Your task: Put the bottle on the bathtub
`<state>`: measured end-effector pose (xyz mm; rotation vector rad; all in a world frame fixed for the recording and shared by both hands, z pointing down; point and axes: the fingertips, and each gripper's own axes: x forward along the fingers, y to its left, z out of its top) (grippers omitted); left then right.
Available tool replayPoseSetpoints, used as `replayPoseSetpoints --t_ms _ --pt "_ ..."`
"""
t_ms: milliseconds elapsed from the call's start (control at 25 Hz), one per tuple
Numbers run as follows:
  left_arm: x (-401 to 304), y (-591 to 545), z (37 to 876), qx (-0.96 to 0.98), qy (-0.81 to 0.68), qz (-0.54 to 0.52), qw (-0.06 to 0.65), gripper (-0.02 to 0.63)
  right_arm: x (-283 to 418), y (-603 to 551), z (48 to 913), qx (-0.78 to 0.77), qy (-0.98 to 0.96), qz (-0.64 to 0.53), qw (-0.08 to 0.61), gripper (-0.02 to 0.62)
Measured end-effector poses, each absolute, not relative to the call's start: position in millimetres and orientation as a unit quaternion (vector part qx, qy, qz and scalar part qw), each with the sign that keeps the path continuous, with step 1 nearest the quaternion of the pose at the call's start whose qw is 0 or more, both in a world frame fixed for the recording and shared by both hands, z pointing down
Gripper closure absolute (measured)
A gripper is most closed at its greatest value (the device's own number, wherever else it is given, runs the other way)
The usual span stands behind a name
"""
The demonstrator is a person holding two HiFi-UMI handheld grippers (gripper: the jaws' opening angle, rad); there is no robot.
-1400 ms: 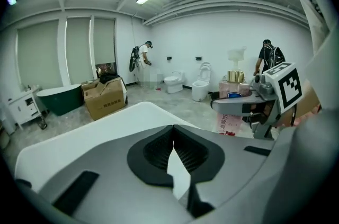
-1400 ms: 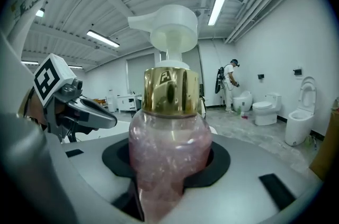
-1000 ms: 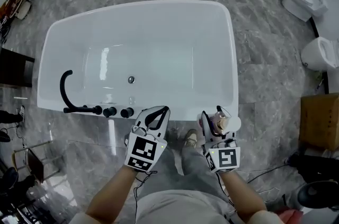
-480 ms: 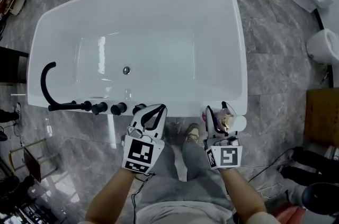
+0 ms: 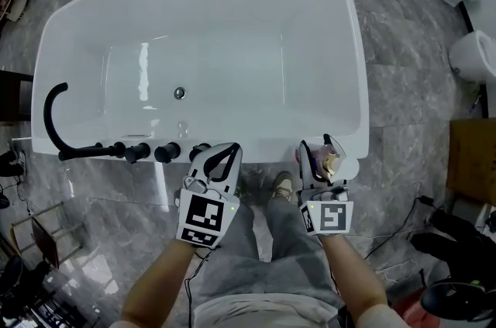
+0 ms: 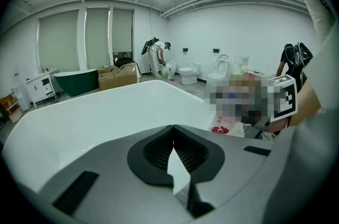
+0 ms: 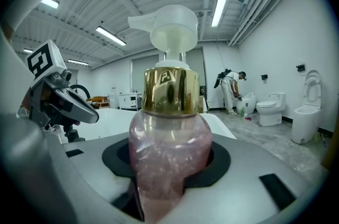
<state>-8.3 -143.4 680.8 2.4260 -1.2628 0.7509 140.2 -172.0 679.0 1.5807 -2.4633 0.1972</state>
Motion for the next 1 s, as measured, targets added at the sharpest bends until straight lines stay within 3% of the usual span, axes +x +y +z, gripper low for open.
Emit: replayPoseSetpoints --t_ms 600,760,1000 --pt "-10 -124 701 0.853 -0.411 0.273 0.171 0.586 128 -167 698 0.555 -0.826 0.052 0.089 0.373" --pt "-6 -121 690 0.850 -0.411 0.276 0.180 0.586 131 -161 701 0.557 -0.819 0.083 0.110 0.295" --pt "-11 -122 665 0.845 -0.418 0.282 0.180 0.586 135 -148 697 0.554 -0.809 0.121 0.153 0.252"
